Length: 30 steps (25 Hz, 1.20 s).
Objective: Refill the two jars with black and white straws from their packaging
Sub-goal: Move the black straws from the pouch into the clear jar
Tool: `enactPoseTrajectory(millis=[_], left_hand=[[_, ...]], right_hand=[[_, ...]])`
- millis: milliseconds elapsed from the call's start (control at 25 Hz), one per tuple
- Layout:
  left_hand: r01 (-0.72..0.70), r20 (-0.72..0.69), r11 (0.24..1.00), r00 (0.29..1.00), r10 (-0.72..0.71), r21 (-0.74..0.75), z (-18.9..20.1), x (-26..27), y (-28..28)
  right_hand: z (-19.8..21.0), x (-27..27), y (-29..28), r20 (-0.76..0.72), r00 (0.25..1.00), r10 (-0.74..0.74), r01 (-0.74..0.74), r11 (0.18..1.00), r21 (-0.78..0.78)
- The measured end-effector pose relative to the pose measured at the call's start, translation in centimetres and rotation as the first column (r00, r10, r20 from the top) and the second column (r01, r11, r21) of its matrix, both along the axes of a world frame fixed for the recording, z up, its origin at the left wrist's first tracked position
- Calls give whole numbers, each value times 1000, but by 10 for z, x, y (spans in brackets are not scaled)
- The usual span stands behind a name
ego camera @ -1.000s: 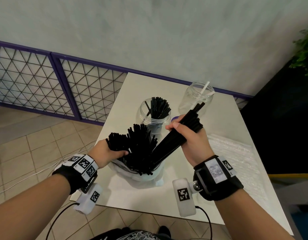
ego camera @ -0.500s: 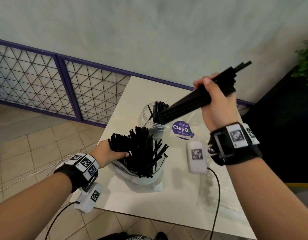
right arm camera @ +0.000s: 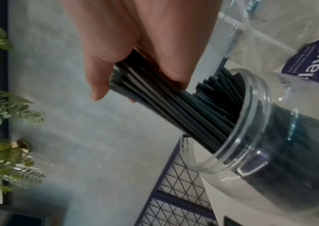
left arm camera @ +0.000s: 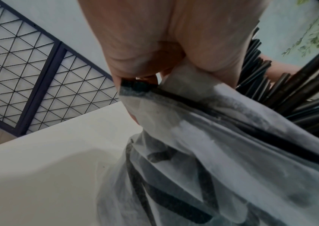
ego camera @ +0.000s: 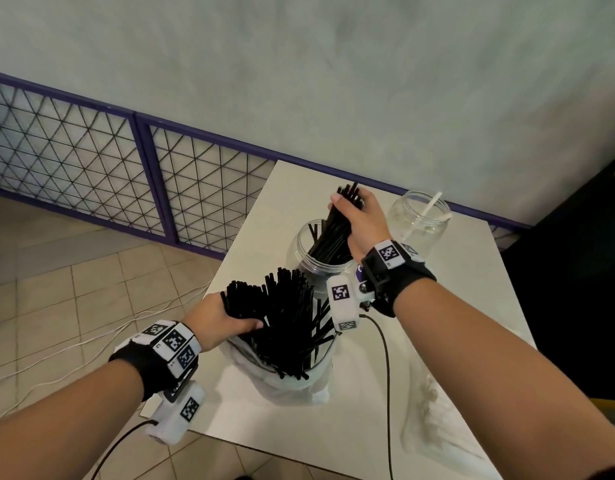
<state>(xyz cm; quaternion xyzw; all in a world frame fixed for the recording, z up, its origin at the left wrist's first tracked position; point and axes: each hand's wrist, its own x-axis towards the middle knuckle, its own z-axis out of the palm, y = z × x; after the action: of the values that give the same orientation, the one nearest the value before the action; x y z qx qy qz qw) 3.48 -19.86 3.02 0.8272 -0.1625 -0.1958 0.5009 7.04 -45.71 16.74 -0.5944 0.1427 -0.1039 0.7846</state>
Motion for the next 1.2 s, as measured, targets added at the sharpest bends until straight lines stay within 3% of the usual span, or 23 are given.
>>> enactPoseTrajectory(millis=[40,120,200,360,440,560,600,640,760,880,1120,1200], left_hand=[[6,4,1000,1000,-6,-10,0,0,0],[14,8,1000,1000,-14,-23,4,-1,0],[8,6,1000,1000,-8,-29,5,-2,0],[-10,5,1000,1000,10,-20,5,-2,3],[-12,4,1000,1000,12,-25,7,-3,3],[-20,-11,999,1000,20,-25,11,-4,1],[-22,-13,999,1000,22,-24,12,-4,0],[-25,-16,999,1000,24,-22,13,-4,-1],[-30,-10,999,1000,30,-12,12,-3,0],[-22,-7,1000,1000,22,-17,11,-3,1],[-1,-11,999,1000,0,-35,18,-4,1],[8,-5,1000,1000,-8,-26,19,-4,1]], right_hand=[[-2,0,1,-25,999,30,-30,999,-24],[-3,-2,1,-93,993,66,-87,965,-249],[-4,-5,-6,-99,992,79,-116,874,-473],[-6,-19,-37,-60,995,85,-103,703,-703],[-17,-29,-49,-84,985,152,-149,489,-860],[-41,-31,-53,-143,940,310,-171,67,-983],[-48,-26,-51,-152,931,332,-151,-29,-988],[-51,-21,-49,-152,930,333,-134,-75,-988],[-48,0,-41,-122,941,316,-105,-69,-992],[-47,18,-35,-162,925,344,-122,-136,-983],[-61,22,-34,-5,937,350,-16,27,-1000],[-62,24,-32,53,947,318,4,153,-988]])
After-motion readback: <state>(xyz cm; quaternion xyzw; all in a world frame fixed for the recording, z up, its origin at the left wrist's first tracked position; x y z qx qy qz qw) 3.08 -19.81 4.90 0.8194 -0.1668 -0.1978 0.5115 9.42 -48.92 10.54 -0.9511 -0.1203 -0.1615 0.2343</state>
